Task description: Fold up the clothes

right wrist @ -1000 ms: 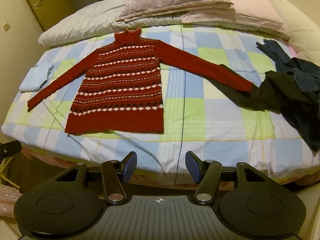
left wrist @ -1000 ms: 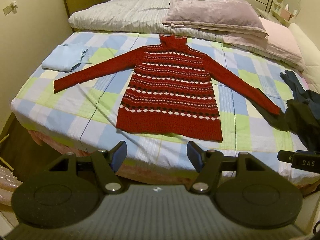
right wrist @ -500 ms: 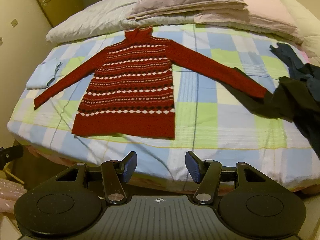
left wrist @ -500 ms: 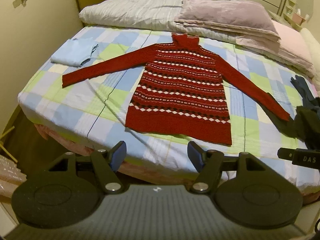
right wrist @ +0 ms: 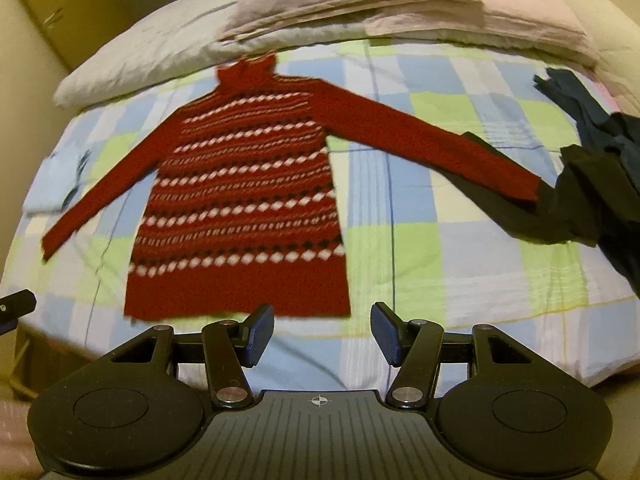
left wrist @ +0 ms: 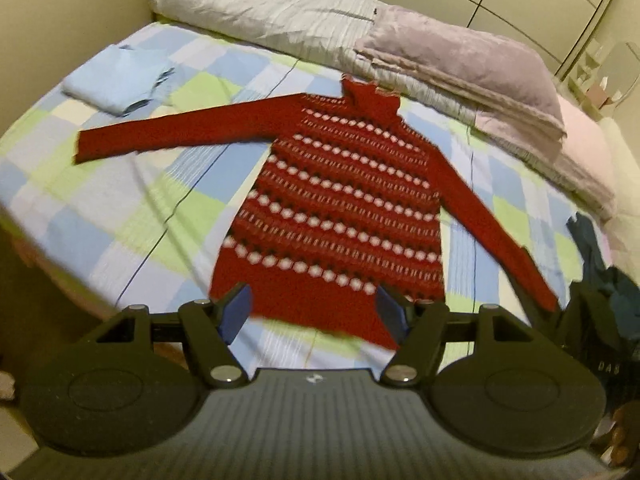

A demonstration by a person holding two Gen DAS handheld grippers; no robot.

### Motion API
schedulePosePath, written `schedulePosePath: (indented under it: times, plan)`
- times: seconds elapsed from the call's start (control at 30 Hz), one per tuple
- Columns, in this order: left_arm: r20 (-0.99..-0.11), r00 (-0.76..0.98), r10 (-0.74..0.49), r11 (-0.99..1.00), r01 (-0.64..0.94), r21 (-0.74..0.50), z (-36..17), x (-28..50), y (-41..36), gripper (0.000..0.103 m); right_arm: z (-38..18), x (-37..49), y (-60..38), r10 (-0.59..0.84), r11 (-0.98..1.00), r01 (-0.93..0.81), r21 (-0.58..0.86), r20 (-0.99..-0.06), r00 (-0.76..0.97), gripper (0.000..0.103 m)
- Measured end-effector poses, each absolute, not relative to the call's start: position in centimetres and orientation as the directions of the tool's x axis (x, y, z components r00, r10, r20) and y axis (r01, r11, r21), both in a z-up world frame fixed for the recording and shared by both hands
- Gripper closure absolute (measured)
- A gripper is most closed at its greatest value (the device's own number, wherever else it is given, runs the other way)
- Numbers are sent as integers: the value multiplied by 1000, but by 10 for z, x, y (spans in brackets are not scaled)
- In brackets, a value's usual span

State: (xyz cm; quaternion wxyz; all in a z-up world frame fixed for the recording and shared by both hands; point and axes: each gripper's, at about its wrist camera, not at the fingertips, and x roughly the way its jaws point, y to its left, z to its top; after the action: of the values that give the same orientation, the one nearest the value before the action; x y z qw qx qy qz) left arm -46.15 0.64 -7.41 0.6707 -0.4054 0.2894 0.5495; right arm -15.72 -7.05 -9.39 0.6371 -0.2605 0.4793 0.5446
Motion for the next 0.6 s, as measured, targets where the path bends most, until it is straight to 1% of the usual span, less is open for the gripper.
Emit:
schedulePosePath:
  times: [0.17, 0.3, 0.47, 0.6]
  plan:
    - [-821, 275, 500, 60, -957, -283, -82, -481, 81, 38, -88, -151, -26, 498, 359, -911, 205, -867, 1, 46]
    - [-830, 276, 485, 14, -951, -308, -99, -509, 143, 38, -103, -165, 12, 477, 388, -902, 190, -879, 20, 46]
    - [-855, 240, 459, -124, -936, -329, -140, -560, 206, 38, -124, -186, 59, 439, 420, -891, 169, -898, 37, 46]
    - [-872, 192, 451, -263, -904, -336, -184, -608, 240, 38, -144, -201, 95, 411, 442, -884, 153, -911, 48, 46]
